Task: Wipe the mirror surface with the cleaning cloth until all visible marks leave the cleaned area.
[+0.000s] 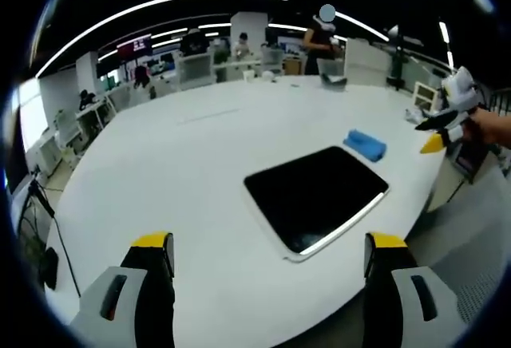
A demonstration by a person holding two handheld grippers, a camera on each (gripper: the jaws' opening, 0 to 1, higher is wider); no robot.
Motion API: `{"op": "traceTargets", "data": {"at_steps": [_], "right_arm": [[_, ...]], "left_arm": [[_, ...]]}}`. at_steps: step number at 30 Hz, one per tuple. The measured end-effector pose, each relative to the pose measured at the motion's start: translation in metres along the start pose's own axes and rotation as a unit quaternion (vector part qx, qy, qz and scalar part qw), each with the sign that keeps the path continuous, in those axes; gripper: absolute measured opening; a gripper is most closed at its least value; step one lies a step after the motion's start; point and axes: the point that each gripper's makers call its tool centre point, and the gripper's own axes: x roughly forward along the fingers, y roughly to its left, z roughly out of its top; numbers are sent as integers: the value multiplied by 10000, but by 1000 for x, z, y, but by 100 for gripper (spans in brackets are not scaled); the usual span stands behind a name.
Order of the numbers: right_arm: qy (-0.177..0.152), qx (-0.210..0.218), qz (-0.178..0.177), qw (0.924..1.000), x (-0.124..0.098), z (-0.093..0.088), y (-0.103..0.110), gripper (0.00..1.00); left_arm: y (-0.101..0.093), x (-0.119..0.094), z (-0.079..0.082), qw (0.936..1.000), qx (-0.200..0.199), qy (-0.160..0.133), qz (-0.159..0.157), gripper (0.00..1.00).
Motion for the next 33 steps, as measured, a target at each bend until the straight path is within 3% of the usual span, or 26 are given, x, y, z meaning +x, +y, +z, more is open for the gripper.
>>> {"op": "traceTargets", "data": {"at_steps": [2,5,10,17,20,27,30,33], "right_arm": [[108,-5,29,9999,-2,4,-1,94],[658,72,-112,9977,-8,-5,-7,93],[316,-8,46,9995,-11,14,-1,96],[330,-5,193,9993,-6,2,10,96],[40,-142,375,9992,-4,8,17,96],[-83,-52,271,9996,-4,0,17,97],[33,-71,296,9995,-5,1,17,97],[501,-7,344,9981,-8,-4,15,99]], "left_arm": [[-2,0,0,10000,-64,19,-54,100],[-3,0,1,10000,-34,4,-66,100],[-1,0,2,10000,-60,-27,-27,100],[-3,1,-1,9999,-115,34,-75,100],[0,1,1,10000,14,-1,16,100],[-1,2,-2,9999,-101,59,-33,100],[-1,3,-3,9999,-53,104,-29,100],[-1,3,-3,9999,-53,123,-19,100]]}}
